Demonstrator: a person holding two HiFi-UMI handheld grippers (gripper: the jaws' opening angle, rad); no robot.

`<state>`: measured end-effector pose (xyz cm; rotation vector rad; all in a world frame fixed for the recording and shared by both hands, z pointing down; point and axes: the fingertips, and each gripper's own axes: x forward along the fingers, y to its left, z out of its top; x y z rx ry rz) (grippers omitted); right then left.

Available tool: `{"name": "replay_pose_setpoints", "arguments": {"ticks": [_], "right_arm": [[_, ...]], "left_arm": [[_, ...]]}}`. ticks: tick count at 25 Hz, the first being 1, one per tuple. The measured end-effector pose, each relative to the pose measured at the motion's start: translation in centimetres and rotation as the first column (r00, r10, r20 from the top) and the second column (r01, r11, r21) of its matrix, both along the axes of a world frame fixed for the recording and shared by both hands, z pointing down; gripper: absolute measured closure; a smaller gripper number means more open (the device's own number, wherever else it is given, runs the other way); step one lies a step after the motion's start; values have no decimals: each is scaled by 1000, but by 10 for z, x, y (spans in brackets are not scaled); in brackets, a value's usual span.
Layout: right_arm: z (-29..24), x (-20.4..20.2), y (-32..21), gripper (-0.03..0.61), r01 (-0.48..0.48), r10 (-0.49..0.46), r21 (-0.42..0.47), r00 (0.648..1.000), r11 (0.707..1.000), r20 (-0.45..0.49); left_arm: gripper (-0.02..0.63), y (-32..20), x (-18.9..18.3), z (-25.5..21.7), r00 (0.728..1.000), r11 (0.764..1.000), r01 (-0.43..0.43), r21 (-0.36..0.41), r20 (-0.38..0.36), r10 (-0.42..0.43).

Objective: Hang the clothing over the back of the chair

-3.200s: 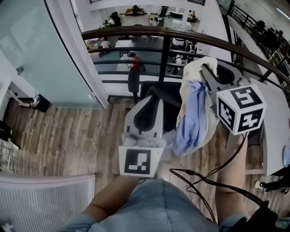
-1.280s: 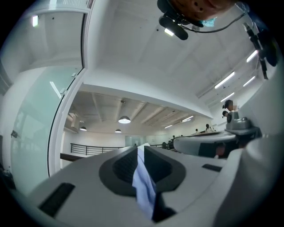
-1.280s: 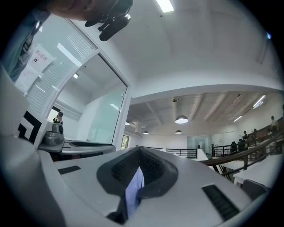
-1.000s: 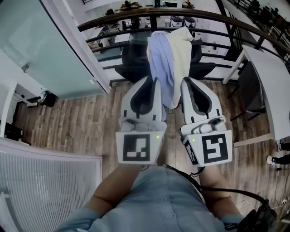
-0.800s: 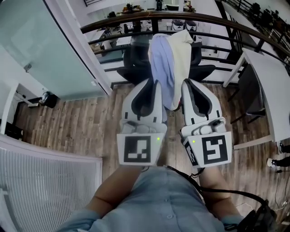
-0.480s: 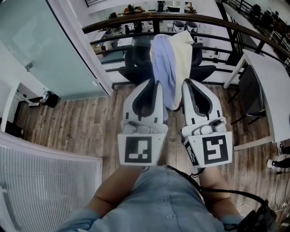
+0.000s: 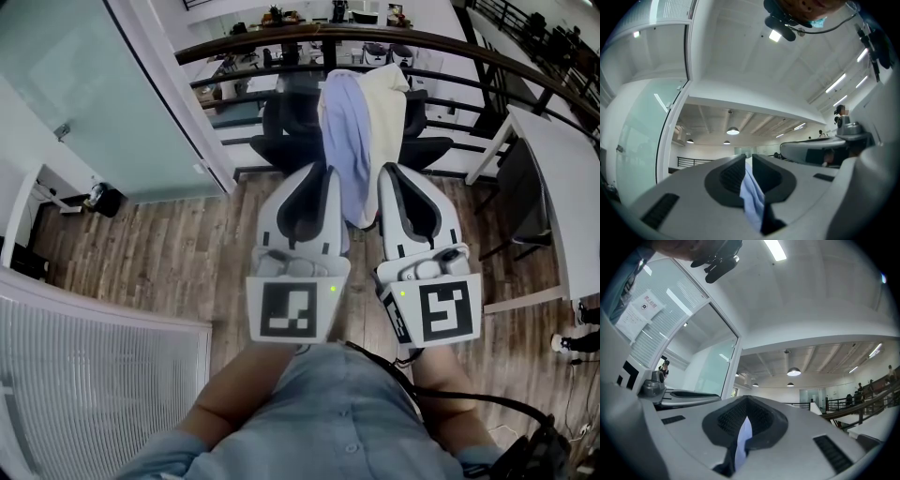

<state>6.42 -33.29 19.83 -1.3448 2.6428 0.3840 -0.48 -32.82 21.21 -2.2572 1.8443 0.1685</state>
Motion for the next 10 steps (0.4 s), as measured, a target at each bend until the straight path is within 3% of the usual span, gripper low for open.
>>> {"name": "replay_pose_setpoints", "arguments": {"ticks": [10], "right_arm": [[3, -10, -6, 569, 6, -6, -3, 1000, 1000, -6]], "left_arm": [[563, -7, -7, 2, 1000, 1000, -3, -4, -2, 3]]}}
